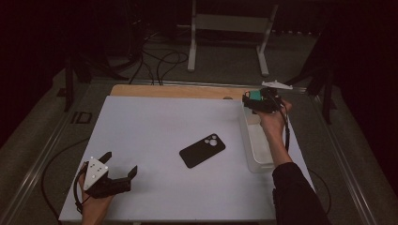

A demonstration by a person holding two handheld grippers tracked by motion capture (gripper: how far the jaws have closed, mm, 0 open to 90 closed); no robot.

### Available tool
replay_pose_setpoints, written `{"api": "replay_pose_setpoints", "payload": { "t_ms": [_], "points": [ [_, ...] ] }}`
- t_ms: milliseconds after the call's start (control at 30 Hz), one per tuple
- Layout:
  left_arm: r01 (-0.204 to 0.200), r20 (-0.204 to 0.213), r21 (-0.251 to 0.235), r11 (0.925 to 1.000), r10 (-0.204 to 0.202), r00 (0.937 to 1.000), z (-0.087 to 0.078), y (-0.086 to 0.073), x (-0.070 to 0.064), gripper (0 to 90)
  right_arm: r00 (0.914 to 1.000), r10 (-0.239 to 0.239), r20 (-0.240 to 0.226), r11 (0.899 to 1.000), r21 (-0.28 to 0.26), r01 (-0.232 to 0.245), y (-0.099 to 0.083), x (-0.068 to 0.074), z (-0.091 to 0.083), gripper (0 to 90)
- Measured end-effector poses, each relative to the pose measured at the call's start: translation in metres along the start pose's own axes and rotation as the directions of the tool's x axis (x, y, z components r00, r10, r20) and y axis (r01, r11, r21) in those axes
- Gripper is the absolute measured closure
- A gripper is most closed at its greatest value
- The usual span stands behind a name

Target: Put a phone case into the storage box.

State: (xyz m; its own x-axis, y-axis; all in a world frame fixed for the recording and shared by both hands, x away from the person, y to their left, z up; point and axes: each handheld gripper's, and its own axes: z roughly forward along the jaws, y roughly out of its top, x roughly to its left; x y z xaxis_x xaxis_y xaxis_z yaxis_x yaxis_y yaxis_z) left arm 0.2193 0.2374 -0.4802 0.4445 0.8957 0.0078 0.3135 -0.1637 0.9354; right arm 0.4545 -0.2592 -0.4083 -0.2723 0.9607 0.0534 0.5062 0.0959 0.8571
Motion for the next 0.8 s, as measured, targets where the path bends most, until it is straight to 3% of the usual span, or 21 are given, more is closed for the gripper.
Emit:
{"api": "replay_pose_setpoints", "payload": {
  "t_ms": [333, 600, 800],
  "points": [
    [0.006, -0.003, 0.012, 0.9999, -0.006, 1.0, 0.0, 0.001, 0.0, 0.2, 0.992, -0.068, -0.106, 0.997, -0.047, 0.064, -0.006, 0.024, -0.033, 10.7],
    [0.006, 0.01, 0.025, 0.9997, -0.006, 0.9999, 0.001, 0.005, -0.001, 0.2, 0.9716, -0.156, -0.178, 0.986, -0.08, 0.143, -0.023, 0.041, -0.067, 11.0],
    [0.001, 0.022, 0.035, 0.9994, -0.001, 0.9998, 0.003, 0.007, -0.003, 0.2, 0.9585, -0.173, -0.227, 0.982, -0.117, 0.149, -0.04, 0.05, -0.087, 11.5]
  ]
}}
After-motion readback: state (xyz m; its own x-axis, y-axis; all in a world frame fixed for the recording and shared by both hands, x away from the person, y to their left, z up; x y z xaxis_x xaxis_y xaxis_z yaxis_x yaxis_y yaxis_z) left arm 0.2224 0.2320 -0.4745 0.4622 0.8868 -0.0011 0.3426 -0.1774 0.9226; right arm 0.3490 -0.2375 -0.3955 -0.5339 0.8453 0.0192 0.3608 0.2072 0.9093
